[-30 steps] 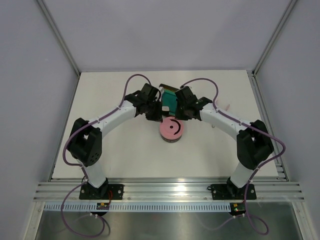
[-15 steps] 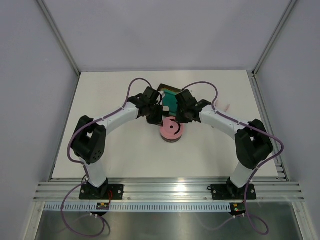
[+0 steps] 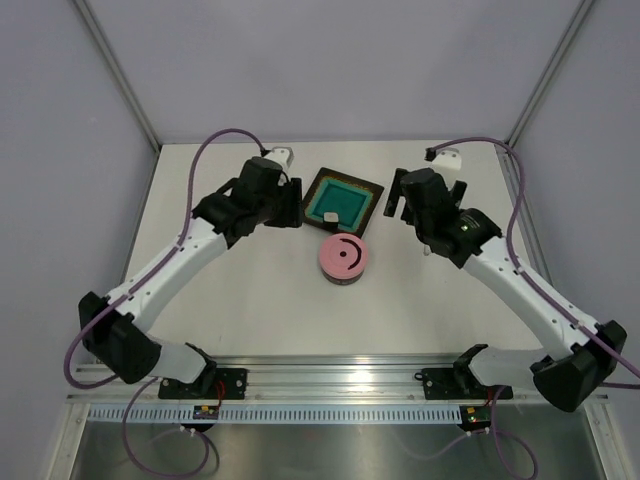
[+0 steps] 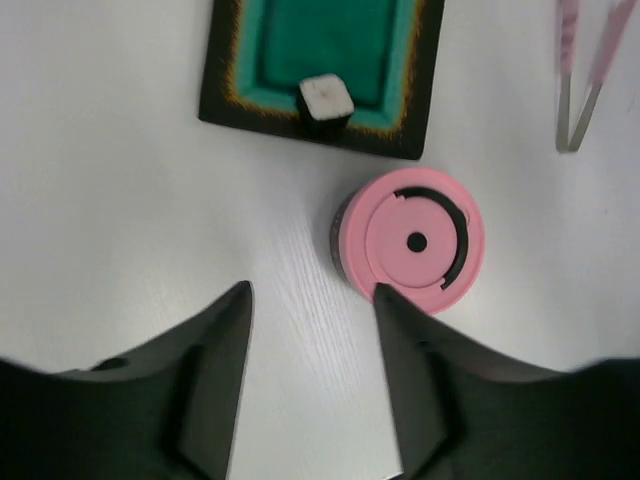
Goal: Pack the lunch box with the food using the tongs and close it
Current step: Reset both arms
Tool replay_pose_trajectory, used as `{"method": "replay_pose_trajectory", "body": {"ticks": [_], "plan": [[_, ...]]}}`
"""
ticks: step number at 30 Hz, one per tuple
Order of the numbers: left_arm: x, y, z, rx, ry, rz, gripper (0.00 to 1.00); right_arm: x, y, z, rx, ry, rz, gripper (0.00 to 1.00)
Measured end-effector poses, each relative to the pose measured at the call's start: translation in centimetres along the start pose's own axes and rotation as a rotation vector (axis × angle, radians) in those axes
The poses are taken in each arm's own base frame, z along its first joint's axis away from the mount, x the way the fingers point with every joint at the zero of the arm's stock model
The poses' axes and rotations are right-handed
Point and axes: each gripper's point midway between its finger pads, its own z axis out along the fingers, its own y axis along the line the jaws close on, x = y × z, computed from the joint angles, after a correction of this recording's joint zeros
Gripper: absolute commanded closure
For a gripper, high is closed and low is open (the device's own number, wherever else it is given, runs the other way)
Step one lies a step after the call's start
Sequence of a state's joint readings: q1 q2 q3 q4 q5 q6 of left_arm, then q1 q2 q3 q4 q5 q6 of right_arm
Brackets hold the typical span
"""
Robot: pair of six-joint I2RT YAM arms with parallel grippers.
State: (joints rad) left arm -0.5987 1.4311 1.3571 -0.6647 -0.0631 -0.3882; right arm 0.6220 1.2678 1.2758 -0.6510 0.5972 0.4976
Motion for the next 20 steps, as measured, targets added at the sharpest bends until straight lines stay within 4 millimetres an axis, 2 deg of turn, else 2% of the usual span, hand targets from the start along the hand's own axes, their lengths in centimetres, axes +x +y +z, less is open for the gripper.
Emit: {"method": "replay_pose_trajectory", "body": {"ticks": [2,5,8,16,20], "plan": [[-1.7,0.7,-2.3,-0.017,-0.083,-0.009,0.27,-1.4,-1.9,-1.4,0.048,-0.053,0.014,0.01],[-3.3,1.7,-5.3,-0.046,-0.182,-0.025,0.2,-2.0,-3.9,-3.1,0.087,-0.09,0.029,0.01],[-4.6,2.5,-7.8,-0.066,-0.262,-0.033,0.14,-1.4,-5.2,-4.2,0.102,-0.074,0.026,0.01],[-6.0,4.3,-12.1,-0.136,-0.385,-0.036,0.01,1.2,-6.6,-4.8,0.171,0.05,0.007,0.0],[-6.6,5.0,-13.9,-0.164,-0.442,-0.041,0.01,1.6,-6.9,-5.0,0.179,0.064,0.018,0.0]]}}
